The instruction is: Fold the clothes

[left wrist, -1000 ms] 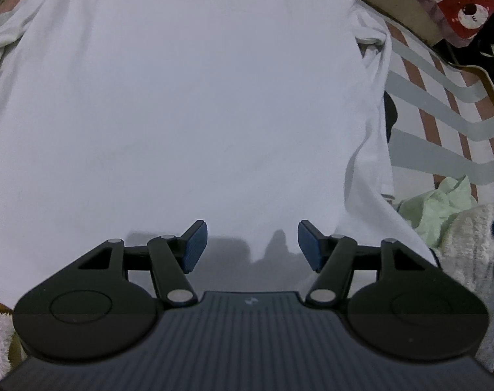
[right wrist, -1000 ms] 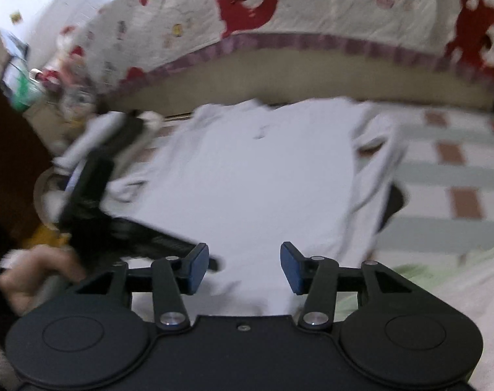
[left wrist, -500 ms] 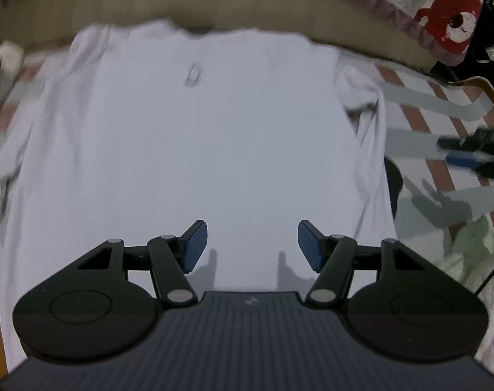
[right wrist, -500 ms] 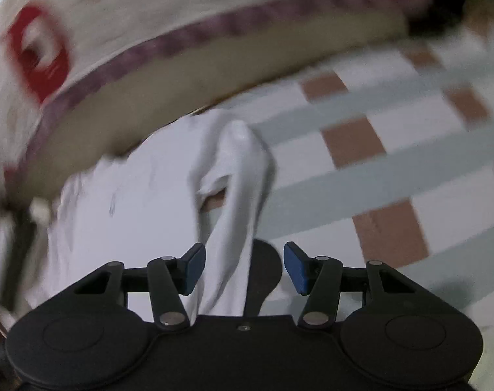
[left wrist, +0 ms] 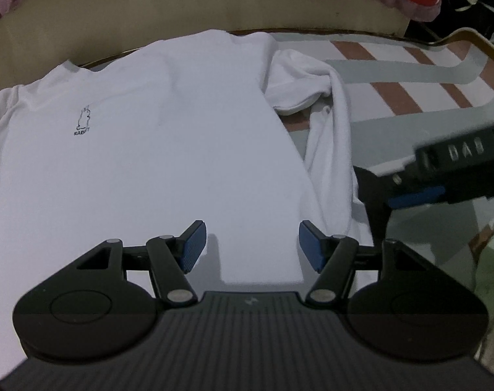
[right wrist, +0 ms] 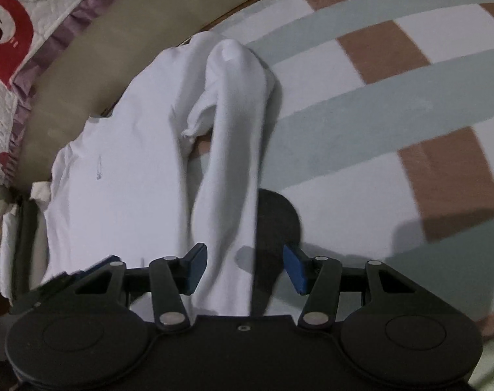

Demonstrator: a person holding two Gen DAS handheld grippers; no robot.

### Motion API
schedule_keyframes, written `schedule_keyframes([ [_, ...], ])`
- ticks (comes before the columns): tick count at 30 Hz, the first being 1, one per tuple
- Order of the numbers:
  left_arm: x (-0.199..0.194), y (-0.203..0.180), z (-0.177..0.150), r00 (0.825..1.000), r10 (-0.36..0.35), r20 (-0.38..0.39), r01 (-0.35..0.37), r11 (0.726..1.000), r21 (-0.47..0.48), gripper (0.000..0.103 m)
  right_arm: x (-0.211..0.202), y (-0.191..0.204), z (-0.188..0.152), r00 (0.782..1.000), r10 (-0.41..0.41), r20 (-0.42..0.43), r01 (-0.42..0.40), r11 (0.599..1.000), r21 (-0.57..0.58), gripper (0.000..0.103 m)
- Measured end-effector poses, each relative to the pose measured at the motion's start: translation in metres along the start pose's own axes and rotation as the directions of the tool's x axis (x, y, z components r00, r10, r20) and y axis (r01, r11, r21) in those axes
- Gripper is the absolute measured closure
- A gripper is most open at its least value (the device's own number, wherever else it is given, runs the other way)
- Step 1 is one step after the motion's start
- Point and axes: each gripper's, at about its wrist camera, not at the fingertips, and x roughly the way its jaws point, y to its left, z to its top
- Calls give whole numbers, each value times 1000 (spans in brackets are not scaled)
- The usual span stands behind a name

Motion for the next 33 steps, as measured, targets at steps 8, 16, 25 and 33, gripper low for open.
schedule_keyframes([
  [8,-1,8,-6,1000,20,-19,-21,999,-47,40,43,55,16,986,-156,66,168,947,-272,98],
  [16,-7,33,8,1000,-12,27,16,982,-187,40,-28,37,26,809,-468,356,555,807,-201,98],
  [25,24,4,33,999,-27,26,28,999,-15,40,-25,0,84,558,-613,560,772,631,-79,100],
  [33,48,-25,57,998,-32,45,26,991,129,40,-21,-51,117,575,-617,537,728,686,8,60],
])
